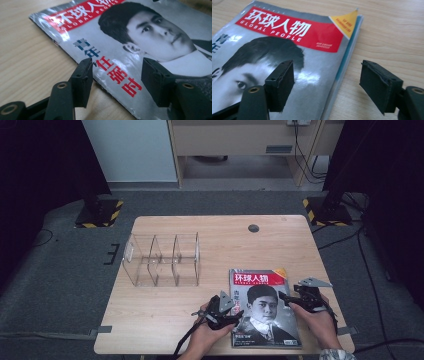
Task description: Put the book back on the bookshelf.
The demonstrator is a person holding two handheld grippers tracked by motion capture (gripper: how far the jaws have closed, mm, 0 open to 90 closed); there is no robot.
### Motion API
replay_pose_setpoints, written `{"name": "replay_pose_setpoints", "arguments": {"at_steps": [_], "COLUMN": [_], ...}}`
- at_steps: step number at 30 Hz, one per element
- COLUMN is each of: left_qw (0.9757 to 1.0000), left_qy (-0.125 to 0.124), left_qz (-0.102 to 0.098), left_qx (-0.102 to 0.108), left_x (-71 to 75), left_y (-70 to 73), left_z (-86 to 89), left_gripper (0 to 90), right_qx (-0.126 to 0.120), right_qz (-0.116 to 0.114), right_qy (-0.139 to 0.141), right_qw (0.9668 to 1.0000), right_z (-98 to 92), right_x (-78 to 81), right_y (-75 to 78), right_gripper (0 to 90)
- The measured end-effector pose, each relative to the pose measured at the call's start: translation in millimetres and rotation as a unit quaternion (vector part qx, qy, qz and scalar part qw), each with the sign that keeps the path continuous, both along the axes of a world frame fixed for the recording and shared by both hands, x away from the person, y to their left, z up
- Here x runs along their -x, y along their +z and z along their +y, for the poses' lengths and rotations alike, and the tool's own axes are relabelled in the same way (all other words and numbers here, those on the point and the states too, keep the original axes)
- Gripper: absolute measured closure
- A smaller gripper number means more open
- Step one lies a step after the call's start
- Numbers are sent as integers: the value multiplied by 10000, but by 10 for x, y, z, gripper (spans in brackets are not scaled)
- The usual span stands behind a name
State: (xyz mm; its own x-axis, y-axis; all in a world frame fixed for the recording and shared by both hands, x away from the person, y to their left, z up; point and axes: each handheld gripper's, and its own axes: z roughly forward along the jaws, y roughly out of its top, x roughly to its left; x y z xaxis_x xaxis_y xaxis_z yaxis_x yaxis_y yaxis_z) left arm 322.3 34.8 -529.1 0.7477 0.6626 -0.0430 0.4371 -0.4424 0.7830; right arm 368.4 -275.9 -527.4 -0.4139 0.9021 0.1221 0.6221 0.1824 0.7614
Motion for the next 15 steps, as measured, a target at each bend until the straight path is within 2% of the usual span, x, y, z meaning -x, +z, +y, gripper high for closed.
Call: {"name": "replay_pose_setpoints", "arguments": {"at_steps": [4,5,7,11,15], "left_qw": [9999,9999,9997,9997,9998], "left_qy": [11,11,45,34,28], "left_qz": [67,67,224,212,196], "left_qx": [-129,-129,-52,-73,-87], "left_x": [9,9,-16,-13,-12], "left_y": [-42,-42,-47,-48,-48], "left_z": [-14,-14,9,6,4], "left_gripper": [425,422,422,424,425], "right_qx": [0,0,-32,11,-178], "right_qz": [135,135,238,174,-30], "right_qy": [106,106,179,219,231], "right_qw": [9999,9999,9996,9996,9996], "right_z": [21,21,43,51,30], "right_x": [2,2,10,21,60], "right_y": [-37,-37,-50,-38,31], "right_gripper": [310,310,338,366,451]}}
